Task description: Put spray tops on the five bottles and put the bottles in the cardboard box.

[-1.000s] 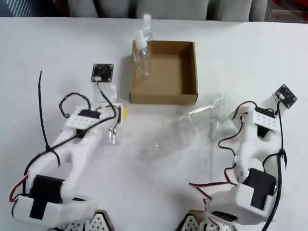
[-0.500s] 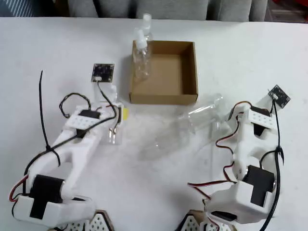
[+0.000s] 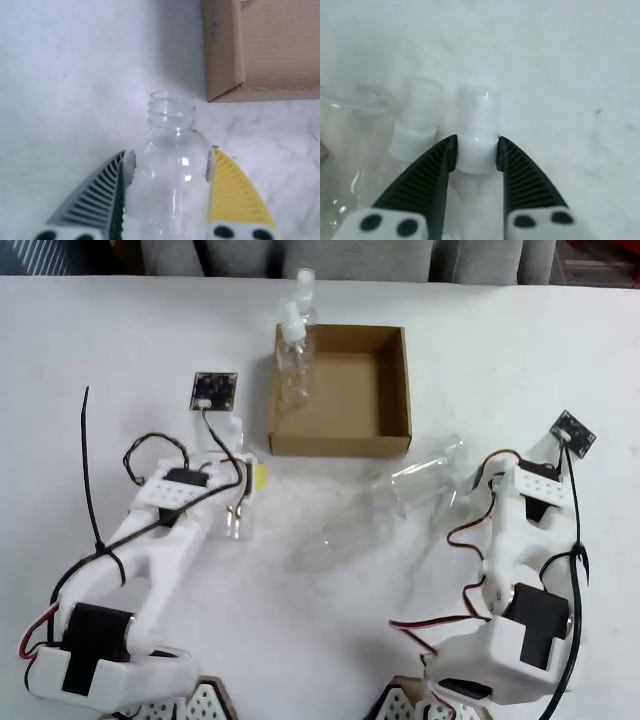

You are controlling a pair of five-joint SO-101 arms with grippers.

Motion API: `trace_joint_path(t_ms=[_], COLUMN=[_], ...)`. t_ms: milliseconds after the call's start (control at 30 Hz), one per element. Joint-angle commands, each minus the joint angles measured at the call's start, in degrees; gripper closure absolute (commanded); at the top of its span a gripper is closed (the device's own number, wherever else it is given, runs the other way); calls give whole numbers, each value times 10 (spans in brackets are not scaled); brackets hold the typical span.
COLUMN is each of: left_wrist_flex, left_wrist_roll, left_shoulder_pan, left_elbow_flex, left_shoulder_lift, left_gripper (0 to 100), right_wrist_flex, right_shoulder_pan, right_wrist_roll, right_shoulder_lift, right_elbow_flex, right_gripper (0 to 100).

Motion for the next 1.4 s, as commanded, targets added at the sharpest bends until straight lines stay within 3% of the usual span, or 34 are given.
trace_joint_path(t_ms=[0,267,500,833,967,1100,1367], left_wrist_flex=[-17,-2,25,25,25,25,38], left_wrist_roll=[-10,-7,-6,-5,-5,-5,-9], left_shoulder_pan=[7,7,8,9,9,24,190], left_elbow_flex=[-25,-19,41,144,173,181,191], left_shoulder_lift=[0,-36,-241,-612,-738,-829,-873], left_gripper=[979,980,980,979,979,979,979], right_wrist_flex=[4,37,65,59,-19,-131,-349], right_shoulder_pan=[5,32,38,-138,-204,-260,-365], right_wrist_roll=[69,111,111,111,114,196,312], right_shoulder_lift=[-6,-101,-276,-530,-638,-705,-720], right_elbow_flex=[-11,-79,-103,-24,-25,-26,-38], right_gripper=[984,983,982,983,983,983,983])
